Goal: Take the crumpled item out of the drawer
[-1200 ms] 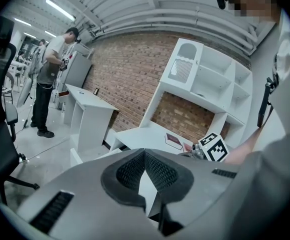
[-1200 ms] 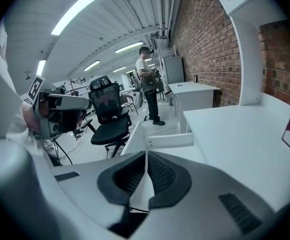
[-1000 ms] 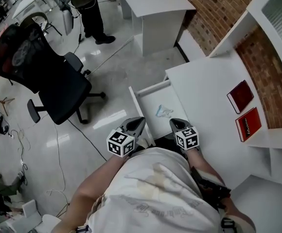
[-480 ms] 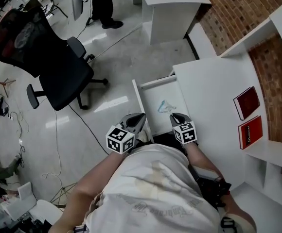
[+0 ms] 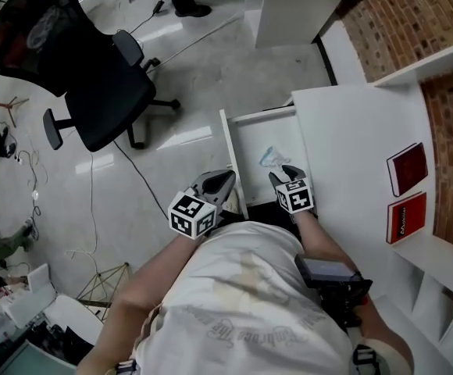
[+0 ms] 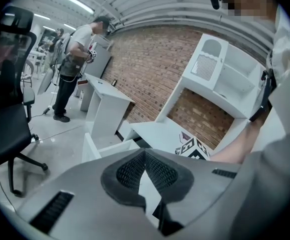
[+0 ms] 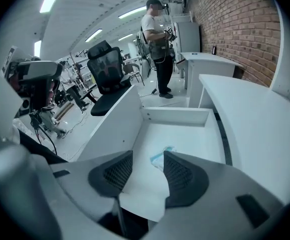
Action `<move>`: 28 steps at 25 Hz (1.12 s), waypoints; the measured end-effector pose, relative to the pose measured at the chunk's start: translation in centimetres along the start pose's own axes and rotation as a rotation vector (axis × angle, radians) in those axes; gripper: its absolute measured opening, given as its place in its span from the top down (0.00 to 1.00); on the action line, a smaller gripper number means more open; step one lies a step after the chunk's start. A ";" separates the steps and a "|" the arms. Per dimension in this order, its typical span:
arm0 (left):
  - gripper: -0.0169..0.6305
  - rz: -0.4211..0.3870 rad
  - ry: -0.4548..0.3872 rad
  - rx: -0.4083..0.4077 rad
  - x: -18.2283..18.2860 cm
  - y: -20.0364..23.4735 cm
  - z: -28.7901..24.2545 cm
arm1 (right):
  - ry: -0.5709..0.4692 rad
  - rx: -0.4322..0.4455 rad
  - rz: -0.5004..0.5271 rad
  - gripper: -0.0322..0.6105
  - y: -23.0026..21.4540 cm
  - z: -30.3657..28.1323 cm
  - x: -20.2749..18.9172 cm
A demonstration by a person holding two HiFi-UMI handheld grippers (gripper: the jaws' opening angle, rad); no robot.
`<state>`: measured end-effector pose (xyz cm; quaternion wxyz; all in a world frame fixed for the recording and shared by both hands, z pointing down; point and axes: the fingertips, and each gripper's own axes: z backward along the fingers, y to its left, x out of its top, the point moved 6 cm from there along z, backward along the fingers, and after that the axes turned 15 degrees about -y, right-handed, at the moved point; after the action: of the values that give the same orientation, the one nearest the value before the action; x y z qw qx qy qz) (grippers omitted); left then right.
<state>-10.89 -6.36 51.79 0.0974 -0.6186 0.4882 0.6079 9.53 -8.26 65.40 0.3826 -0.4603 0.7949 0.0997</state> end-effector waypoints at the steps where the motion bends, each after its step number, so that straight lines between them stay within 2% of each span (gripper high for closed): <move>1: 0.94 0.002 -0.001 0.010 -0.1 0.1 0.1 | 0.015 0.001 -0.001 0.65 0.0 -0.4 -0.3; 9: 0.94 0.038 -0.004 0.083 -0.7 1.1 1.0 | 0.094 0.010 0.037 0.63 -0.3 -3.0 -1.6; 19: 0.94 0.087 0.013 0.149 -1.8 1.8 2.1 | 0.200 0.004 -0.006 0.54 -1.5 -6.4 -3.4; 28: 0.94 0.111 0.027 0.180 -2.6 2.1 2.0 | 0.269 0.017 0.062 0.49 -2.4 -8.6 -4.4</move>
<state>-13.15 -4.76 54.55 0.1121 -0.5875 0.5754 0.5578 8.26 -11.15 74.88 0.2731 -0.4416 0.8536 0.0420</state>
